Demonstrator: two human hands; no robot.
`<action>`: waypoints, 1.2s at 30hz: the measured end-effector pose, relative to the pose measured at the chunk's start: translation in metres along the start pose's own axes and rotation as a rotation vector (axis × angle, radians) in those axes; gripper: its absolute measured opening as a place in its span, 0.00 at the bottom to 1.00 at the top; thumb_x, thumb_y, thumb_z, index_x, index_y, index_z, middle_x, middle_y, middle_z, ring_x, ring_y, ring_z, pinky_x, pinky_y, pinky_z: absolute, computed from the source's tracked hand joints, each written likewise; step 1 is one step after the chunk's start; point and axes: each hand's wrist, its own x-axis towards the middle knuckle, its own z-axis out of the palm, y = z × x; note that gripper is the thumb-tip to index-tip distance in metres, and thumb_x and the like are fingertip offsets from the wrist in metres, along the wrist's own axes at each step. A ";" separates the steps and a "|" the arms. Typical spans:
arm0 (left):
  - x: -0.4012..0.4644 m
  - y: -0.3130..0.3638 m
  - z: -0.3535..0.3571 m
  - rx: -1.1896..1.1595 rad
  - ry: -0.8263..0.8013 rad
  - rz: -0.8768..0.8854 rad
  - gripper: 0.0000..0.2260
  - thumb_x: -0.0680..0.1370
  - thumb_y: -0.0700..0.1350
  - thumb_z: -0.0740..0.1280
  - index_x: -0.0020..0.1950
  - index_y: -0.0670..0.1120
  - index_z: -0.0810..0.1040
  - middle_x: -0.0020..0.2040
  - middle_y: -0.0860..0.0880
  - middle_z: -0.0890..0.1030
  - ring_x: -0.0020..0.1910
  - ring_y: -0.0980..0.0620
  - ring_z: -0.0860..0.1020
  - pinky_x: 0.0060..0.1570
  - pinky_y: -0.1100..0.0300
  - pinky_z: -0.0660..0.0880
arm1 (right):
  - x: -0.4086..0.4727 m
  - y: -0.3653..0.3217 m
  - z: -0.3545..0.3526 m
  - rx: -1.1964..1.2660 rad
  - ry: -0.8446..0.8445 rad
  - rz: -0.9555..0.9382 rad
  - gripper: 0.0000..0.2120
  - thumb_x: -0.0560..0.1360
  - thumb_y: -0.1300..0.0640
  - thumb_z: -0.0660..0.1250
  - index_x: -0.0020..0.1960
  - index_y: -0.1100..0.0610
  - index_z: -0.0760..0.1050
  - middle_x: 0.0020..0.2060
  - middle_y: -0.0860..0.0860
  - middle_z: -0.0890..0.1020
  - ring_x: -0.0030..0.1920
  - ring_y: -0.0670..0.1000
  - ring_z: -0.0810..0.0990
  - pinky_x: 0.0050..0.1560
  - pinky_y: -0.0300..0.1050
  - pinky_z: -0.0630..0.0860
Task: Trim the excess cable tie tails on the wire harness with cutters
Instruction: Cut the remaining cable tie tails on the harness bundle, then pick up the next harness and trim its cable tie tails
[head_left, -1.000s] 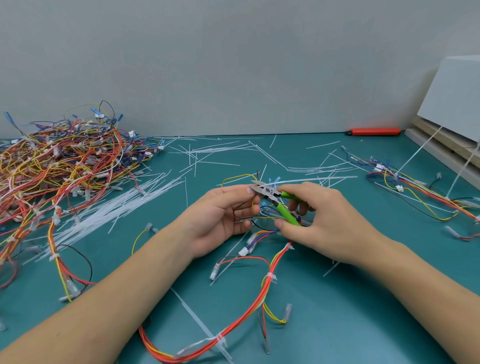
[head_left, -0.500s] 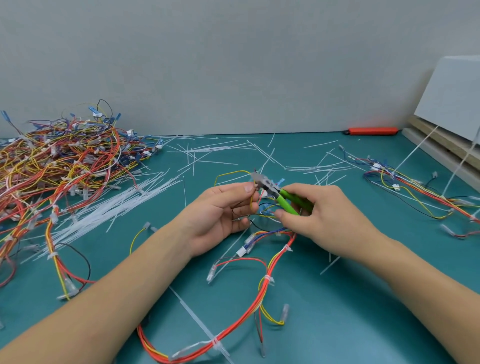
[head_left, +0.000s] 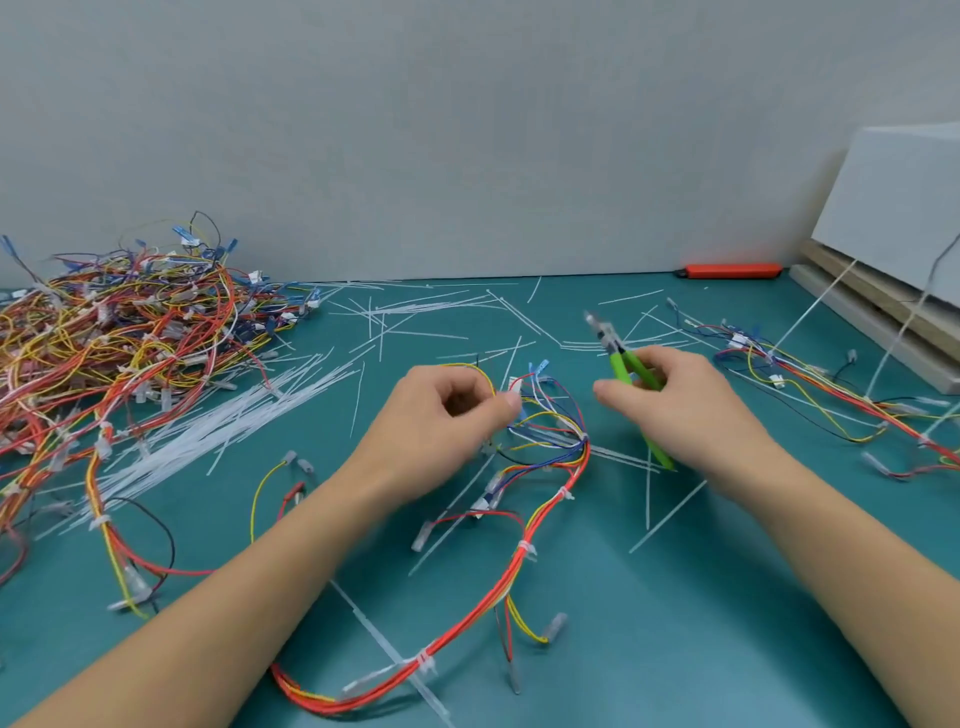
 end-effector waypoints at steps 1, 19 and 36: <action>-0.004 0.005 0.001 0.097 -0.025 0.096 0.16 0.76 0.54 0.71 0.35 0.45 0.76 0.31 0.50 0.75 0.31 0.57 0.70 0.35 0.63 0.68 | 0.002 0.002 -0.003 -0.140 0.024 -0.021 0.10 0.70 0.46 0.75 0.42 0.51 0.79 0.34 0.46 0.81 0.36 0.48 0.78 0.38 0.44 0.74; -0.014 0.046 0.009 0.969 -0.122 0.171 0.16 0.81 0.64 0.61 0.41 0.54 0.72 0.31 0.55 0.75 0.35 0.48 0.74 0.36 0.56 0.69 | 0.021 0.023 -0.017 -0.335 -0.032 0.102 0.11 0.68 0.45 0.71 0.45 0.50 0.76 0.40 0.49 0.82 0.44 0.54 0.81 0.38 0.46 0.73; 0.064 0.159 -0.120 -1.407 -0.043 0.097 0.17 0.87 0.49 0.58 0.50 0.38 0.78 0.43 0.40 0.86 0.45 0.39 0.86 0.39 0.51 0.84 | 0.022 0.028 -0.014 -0.439 -0.021 0.051 0.12 0.69 0.43 0.73 0.46 0.48 0.77 0.43 0.47 0.81 0.47 0.56 0.80 0.46 0.48 0.77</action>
